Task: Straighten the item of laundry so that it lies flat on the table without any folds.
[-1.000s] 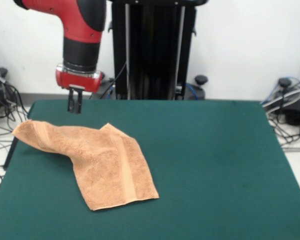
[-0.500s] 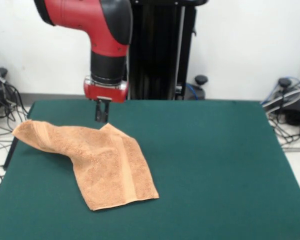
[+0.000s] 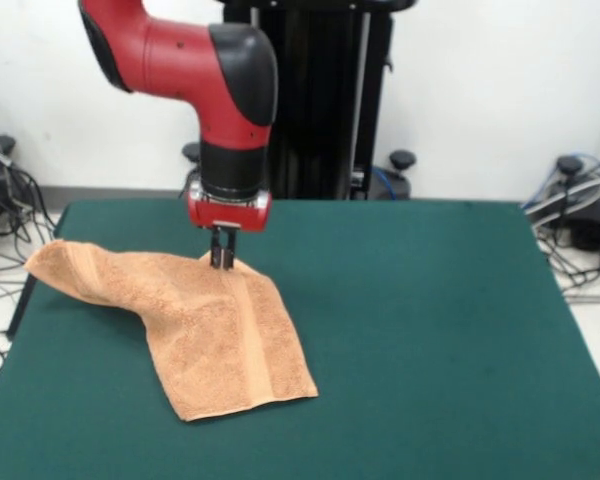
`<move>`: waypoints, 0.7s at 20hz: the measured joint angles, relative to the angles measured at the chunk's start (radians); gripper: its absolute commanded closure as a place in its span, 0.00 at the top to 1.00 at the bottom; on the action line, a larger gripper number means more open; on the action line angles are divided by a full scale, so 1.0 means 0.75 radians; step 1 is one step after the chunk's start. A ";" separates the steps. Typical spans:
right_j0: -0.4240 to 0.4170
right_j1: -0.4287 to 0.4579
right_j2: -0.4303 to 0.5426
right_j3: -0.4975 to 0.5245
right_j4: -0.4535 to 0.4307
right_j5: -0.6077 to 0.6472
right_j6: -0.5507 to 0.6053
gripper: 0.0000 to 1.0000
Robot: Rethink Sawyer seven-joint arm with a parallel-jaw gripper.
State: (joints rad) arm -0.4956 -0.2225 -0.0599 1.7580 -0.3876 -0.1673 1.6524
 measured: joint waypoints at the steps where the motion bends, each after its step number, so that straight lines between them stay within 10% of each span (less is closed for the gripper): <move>1: 0.000 0.011 0.000 -0.002 0.002 -0.010 0.000 0.00; 14: 0.000 0.139 0.000 -0.049 0.044 -0.085 0.000 0.00</move>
State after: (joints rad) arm -0.4956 -0.1180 -0.0602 1.7210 -0.3542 -0.2311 1.6524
